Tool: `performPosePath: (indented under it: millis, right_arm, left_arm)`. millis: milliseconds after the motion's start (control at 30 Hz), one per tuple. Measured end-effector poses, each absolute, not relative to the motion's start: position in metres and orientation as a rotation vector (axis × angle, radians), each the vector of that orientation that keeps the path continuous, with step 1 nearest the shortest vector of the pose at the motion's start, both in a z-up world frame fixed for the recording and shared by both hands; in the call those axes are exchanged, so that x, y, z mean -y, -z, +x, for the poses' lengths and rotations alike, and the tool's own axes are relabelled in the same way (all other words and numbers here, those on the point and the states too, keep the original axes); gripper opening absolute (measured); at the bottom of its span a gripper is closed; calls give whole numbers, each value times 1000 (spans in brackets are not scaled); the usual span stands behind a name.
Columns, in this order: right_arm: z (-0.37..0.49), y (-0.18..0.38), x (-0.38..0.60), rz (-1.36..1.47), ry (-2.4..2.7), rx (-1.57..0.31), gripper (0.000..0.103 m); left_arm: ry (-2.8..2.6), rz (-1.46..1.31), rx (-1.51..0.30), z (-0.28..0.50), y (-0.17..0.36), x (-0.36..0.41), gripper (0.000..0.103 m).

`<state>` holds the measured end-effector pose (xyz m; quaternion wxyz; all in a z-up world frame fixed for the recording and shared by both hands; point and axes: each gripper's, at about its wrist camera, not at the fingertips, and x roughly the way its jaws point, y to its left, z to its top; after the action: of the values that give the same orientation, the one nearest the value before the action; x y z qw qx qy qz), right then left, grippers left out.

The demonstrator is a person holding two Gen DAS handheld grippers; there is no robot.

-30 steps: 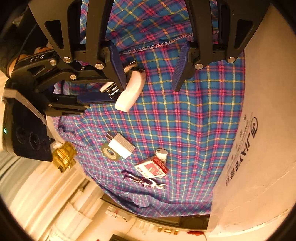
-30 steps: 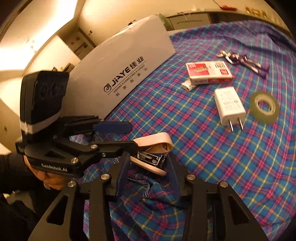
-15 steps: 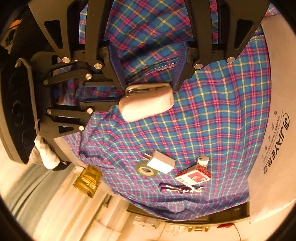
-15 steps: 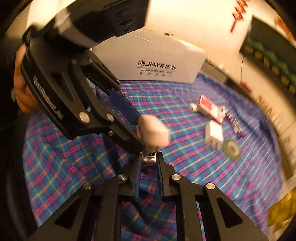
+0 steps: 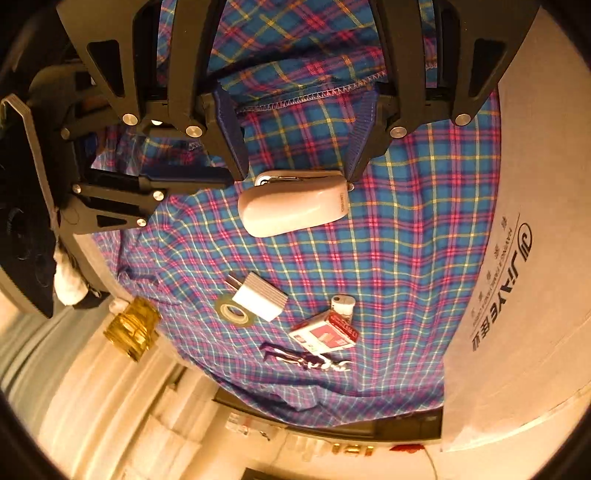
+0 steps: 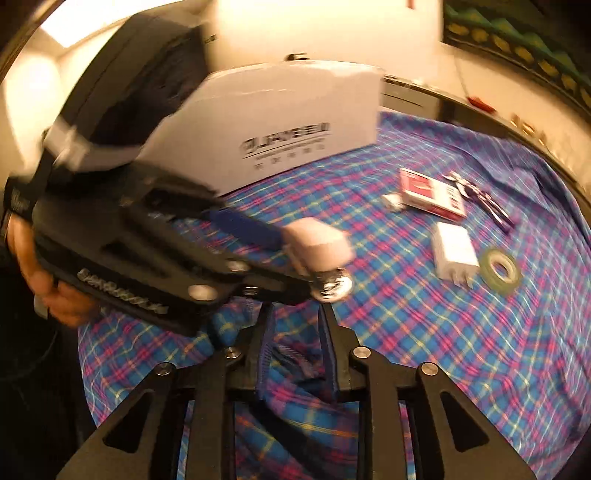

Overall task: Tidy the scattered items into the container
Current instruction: 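Lift the stapler upright in left tool while right tool holds the charger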

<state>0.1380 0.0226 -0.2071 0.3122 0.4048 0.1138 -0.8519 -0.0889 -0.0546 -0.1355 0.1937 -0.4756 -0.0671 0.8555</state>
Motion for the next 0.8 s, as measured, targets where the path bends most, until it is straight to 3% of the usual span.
performPosePath:
  millis: [133,200,267,333,400,467,533,733,800]
  right_arm:
    - [127,209,-24,1156,2126,-161,26]
    - [120,205,-30,1205,2141,-194,27]
    - [113,200,-42,1220,2202,-194,35]
    - [104,196,-58,1229,2271,-156,36]
    - [97,191,-71,1228,2336,-102,39]
    - [85,185,-78,1199,2416,-69,53]
    - [73,180,-80,1159,2479,-85,59]
    - [39,198,-60,1206,2469,-215,59]
    - [29,208,-57,1253,2428,-204,53]
  left_arm:
    - [-2520,-1343,140,-98,134,60,57]
    - [-2474,-1339,191,-103,133,62,57]
    - [-2401,-1325,131,-102,134,50,59]
    - [-2436,-1289,9,-96,135,38,58]
    - [-2415,-1298,12,-98,138,34,59]
    - [-2418,-1297,4,-99,138,30,59]
    - [-2397,-1296,17,-100,136,28,59]
    - [-2417,-1263,-73,-106,133,18,59]
    - [-2392,-1272,-99,-110,137,11,58]
